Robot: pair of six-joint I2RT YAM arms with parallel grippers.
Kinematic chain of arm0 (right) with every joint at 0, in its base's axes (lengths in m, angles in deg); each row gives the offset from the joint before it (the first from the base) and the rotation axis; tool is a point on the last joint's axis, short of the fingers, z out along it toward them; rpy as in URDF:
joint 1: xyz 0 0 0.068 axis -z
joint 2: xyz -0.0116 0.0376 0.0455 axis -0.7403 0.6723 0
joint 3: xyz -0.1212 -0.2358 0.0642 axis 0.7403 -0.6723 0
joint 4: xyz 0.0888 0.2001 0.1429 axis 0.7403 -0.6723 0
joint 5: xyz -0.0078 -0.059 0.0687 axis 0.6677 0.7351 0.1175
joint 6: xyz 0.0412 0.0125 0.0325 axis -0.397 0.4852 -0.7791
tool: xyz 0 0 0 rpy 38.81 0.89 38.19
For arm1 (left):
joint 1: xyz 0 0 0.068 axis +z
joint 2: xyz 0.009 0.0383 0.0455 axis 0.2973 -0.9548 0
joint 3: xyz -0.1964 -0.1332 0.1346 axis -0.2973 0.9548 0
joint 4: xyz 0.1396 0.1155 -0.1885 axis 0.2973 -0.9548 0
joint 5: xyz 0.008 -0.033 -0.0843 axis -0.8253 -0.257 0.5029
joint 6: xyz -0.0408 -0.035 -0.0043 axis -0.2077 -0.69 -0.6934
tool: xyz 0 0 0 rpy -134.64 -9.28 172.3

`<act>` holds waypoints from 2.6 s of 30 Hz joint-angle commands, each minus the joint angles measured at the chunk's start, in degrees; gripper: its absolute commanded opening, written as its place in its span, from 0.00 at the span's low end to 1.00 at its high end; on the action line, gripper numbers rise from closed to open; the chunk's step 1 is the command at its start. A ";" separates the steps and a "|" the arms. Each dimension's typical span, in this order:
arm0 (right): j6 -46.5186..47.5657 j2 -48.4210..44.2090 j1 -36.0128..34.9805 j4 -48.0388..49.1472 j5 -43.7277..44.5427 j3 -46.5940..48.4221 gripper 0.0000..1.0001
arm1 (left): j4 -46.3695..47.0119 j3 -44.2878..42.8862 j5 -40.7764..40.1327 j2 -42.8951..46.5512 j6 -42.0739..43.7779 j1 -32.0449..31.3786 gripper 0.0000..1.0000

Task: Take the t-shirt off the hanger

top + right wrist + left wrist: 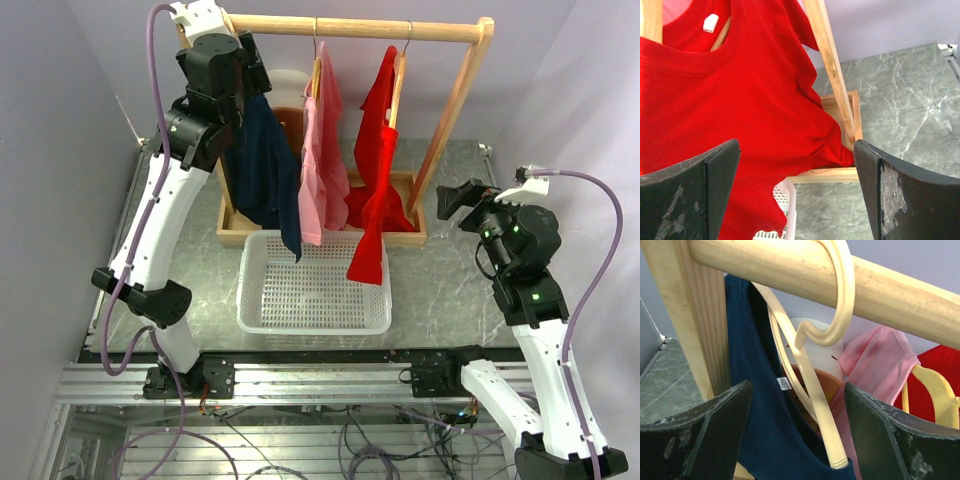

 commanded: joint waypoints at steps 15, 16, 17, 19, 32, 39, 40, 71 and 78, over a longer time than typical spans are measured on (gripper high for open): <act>-1.38 1.14 -0.23 0.24 -2.82 -2.98 0.96 | 9.94 7.45 -0.09 1.55 -2.89 3.50 0.55; -1.48 1.30 -0.24 0.46 -3.03 -3.12 0.96 | 10.36 8.00 -0.24 2.08 -2.76 3.53 0.55; -1.45 1.40 -0.18 0.58 -3.25 -3.24 0.96 | 10.81 8.68 -0.32 2.50 -2.57 3.61 0.54; -1.61 1.60 -0.21 0.95 -3.79 -3.48 0.96 | 11.56 10.21 -0.49 3.56 -2.25 3.70 0.53; -1.41 1.67 -0.18 0.67 -3.83 -3.54 0.95 | 23.30 20.61 2.48 10.22 2.88 3.70 0.07; -0.97 1.94 -0.19 0.80 -3.38 -3.70 0.95 | 31.83 24.34 6.07 13.15 9.08 3.79 0.07; -0.88 1.98 -0.19 0.90 -3.34 -3.78 0.95 | 32.89 24.64 6.64 13.51 10.26 3.91 0.07; 1.43 2.81 -0.19 4.48 -2.00 -4.24 0.95 | 23.99 30.44 24.63 22.81 21.01 5.64 0.07; 1.35 3.12 -0.23 5.44 -2.05 -4.67 0.95 | 10.88 32.43 26.64 25.77 20.39 5.64 0.07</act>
